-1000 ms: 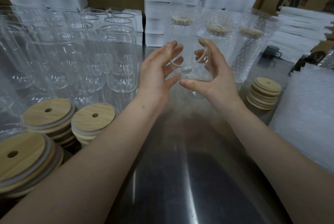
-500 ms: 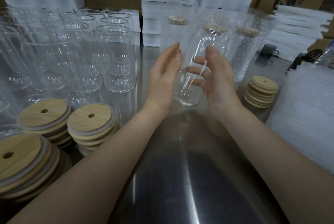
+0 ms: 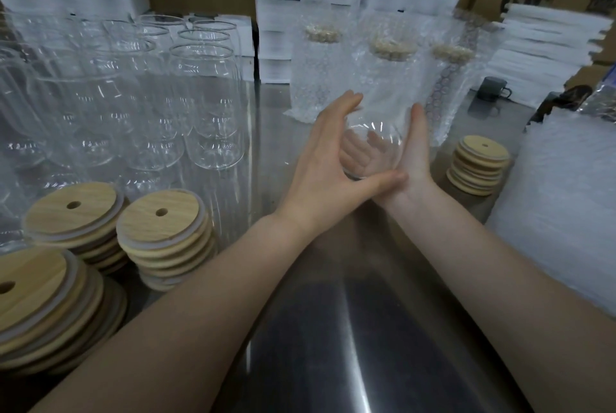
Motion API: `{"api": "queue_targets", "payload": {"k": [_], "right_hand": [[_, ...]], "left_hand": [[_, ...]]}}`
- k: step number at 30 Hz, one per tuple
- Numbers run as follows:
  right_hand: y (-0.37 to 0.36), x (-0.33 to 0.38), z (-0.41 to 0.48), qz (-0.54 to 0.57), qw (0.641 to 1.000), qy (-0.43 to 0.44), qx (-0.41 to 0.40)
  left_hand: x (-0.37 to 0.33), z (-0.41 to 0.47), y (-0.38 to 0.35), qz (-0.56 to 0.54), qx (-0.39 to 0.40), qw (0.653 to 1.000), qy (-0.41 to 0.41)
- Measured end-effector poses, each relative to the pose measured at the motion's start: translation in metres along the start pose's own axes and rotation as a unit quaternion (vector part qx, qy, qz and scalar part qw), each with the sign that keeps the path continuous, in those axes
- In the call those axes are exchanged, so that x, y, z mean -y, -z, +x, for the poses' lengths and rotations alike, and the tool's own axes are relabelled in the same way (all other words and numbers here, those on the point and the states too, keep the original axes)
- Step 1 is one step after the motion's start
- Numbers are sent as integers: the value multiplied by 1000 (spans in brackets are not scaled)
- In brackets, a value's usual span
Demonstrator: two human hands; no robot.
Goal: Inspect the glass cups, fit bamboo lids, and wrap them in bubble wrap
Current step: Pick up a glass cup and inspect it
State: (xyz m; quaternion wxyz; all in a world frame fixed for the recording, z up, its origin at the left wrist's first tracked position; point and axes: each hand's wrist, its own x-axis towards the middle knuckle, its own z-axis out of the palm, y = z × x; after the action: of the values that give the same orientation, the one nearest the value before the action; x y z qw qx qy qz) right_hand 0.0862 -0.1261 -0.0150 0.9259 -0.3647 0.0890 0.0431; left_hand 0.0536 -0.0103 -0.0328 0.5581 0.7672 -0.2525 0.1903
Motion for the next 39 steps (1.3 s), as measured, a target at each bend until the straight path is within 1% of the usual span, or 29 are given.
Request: {"api": "queue_targets", "payload": {"k": [4, 7, 11, 15, 22, 28, 32, 35, 39], "right_hand": [[-4, -6, -2, 24, 999, -43, 6], [-10, -9, -5, 40, 996, -72, 29], [-12, -13, -8, 42, 996, -66, 29], [-12, -15, -10, 22, 996, -70, 42], [-15, -9, -11, 37, 998, -55, 5], [-13, -5, -11, 50, 998, -42, -21], [-11, 2, -11, 45, 998, -44, -25], [-14, 4, -14, 31, 998, -54, -21], [-15, 4, -16, 39, 997, -66, -13]], "left_hand": [[-3, 0, 0, -36, -31, 999, 3], [-6, 3, -1, -103, -79, 991, 26], [-8, 6, -3, -136, -123, 982, 44], [-9, 10, -1, -177, -157, 971, 31], [-10, 13, -4, -182, -136, 974, 18], [-11, 10, -3, -202, -102, 974, 19], [-8, 6, -3, -148, -52, 988, -9], [-4, 5, 0, -81, -9, 996, -35], [2, 6, 3, -27, 32, 997, -63]]}}
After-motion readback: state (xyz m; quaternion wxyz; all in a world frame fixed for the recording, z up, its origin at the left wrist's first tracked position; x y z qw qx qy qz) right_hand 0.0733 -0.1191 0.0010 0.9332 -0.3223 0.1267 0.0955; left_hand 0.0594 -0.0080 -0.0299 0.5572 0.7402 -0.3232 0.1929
